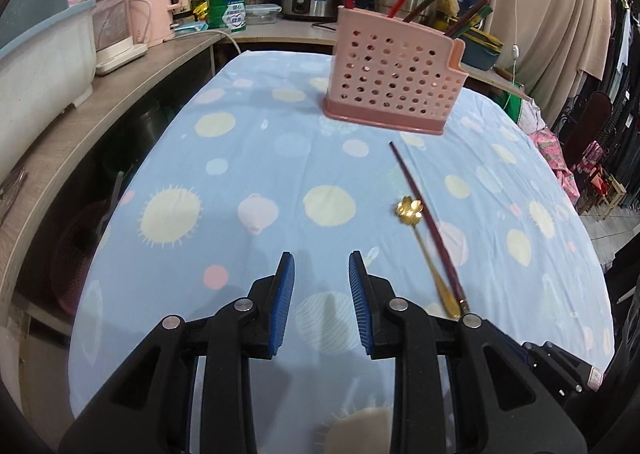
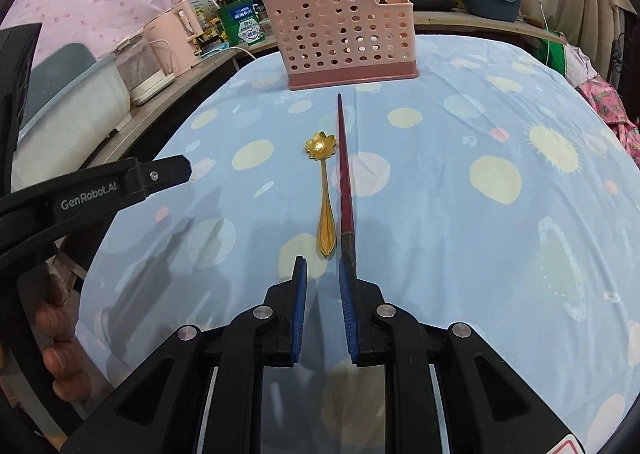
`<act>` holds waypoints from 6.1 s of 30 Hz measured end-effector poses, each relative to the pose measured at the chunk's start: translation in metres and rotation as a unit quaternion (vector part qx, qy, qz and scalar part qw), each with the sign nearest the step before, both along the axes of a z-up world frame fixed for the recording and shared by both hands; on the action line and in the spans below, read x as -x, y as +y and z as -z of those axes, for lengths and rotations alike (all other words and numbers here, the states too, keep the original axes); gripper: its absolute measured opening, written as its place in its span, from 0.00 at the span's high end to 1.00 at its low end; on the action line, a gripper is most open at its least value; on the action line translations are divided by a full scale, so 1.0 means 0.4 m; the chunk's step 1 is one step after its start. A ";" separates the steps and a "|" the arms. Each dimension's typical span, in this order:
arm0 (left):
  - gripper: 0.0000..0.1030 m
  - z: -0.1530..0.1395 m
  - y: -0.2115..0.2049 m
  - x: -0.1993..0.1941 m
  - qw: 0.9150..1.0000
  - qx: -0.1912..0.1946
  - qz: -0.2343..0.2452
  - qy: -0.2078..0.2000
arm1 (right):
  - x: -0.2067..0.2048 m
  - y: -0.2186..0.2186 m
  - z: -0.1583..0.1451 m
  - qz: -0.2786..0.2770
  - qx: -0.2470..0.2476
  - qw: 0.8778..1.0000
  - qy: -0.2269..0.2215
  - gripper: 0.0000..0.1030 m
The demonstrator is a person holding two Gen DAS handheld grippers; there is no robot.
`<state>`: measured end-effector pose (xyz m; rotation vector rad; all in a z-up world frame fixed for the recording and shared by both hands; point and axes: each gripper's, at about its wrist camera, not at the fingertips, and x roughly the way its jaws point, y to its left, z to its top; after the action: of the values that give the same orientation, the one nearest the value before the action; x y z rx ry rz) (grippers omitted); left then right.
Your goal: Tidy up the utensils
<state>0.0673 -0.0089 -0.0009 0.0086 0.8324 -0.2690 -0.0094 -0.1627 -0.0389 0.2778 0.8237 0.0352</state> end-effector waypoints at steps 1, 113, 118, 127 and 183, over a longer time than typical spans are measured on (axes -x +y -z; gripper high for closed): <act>0.74 0.006 0.004 0.001 1.000 -0.003 -0.003 0.001 | -0.001 -0.001 0.004 0.001 -0.002 1.000 -0.001 0.83; 0.92 0.009 -0.160 0.052 0.994 0.021 0.090 0.056 | 0.060 -0.183 -0.225 0.048 -0.025 0.995 -0.087 0.93; 0.99 -0.073 -0.144 0.031 0.996 0.029 0.087 0.022 | 0.052 -0.190 -0.273 0.049 -0.021 0.993 -0.109 0.93; 0.99 -0.223 -0.130 -0.030 0.995 0.039 0.091 -0.024 | 0.016 -0.215 -0.362 0.048 -0.026 0.988 -0.148 0.93; 0.52 -0.390 -0.199 -0.405 0.996 -0.045 0.027 -0.074 | -0.437 -0.260 -0.515 0.073 0.007 0.971 -0.226 0.60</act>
<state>0.2293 -0.0883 0.1550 0.1335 0.6964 -0.2777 0.1653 -0.2665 0.1672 0.3010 0.3496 -0.0447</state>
